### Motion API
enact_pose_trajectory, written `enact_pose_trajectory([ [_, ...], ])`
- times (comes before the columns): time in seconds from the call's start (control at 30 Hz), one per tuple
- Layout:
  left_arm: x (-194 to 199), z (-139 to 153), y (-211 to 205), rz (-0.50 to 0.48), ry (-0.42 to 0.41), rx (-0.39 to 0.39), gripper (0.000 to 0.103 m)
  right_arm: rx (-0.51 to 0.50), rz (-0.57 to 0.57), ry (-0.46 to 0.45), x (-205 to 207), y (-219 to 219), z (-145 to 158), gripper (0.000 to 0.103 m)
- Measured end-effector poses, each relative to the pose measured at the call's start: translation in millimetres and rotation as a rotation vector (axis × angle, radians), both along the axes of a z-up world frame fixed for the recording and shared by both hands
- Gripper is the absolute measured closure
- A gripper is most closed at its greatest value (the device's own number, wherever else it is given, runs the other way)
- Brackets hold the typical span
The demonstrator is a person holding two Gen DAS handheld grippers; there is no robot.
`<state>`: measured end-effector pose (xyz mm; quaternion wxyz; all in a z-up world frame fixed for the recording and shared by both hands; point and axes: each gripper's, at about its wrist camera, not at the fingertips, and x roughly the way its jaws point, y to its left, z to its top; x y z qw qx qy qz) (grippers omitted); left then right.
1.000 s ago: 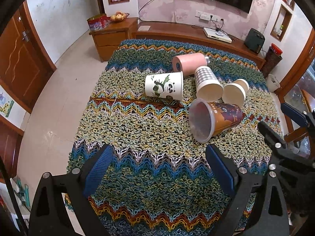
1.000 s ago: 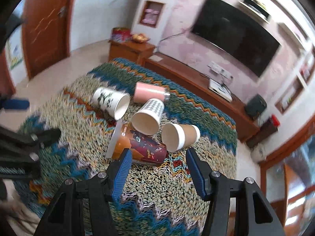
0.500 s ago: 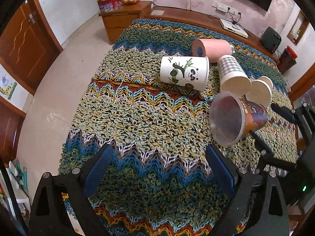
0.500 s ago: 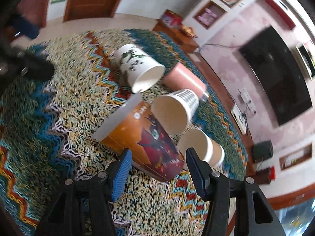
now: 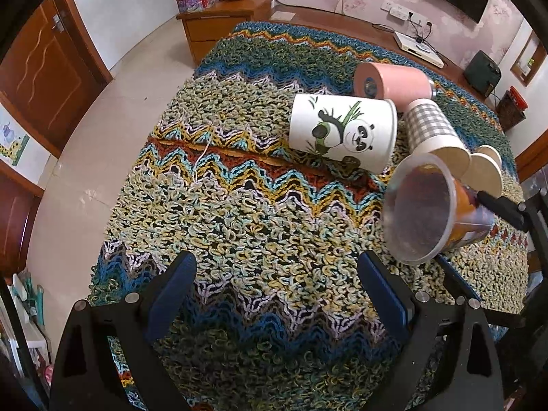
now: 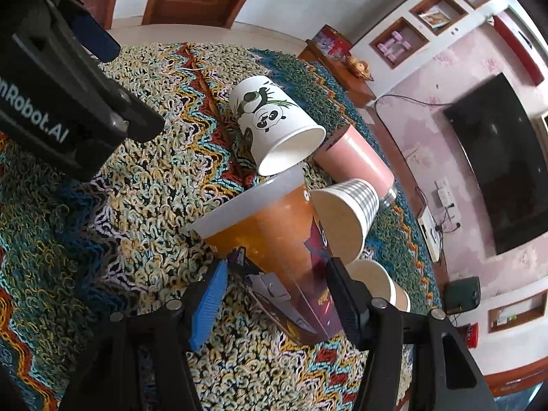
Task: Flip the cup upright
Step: 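Close the right gripper around the orange cup's body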
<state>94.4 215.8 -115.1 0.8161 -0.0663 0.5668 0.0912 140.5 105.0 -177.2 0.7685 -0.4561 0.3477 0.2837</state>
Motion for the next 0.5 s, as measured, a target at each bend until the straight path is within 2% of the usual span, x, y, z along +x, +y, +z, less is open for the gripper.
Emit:
enact_pose_trajectory([
  [0.3, 6.9, -10.9, 4.3, 0.005, 0.016, -0.006, 0.007, -0.069, 0.102, -0.023, 12.6, 14.6, -13.0, 0.031],
  [0.5, 10.5, -15.6, 9.7, 0.02, 0.027, -0.003, 0.007, -0.108, 0.152, 0.036, 18.5, 23.6, -29.0, 0.032],
])
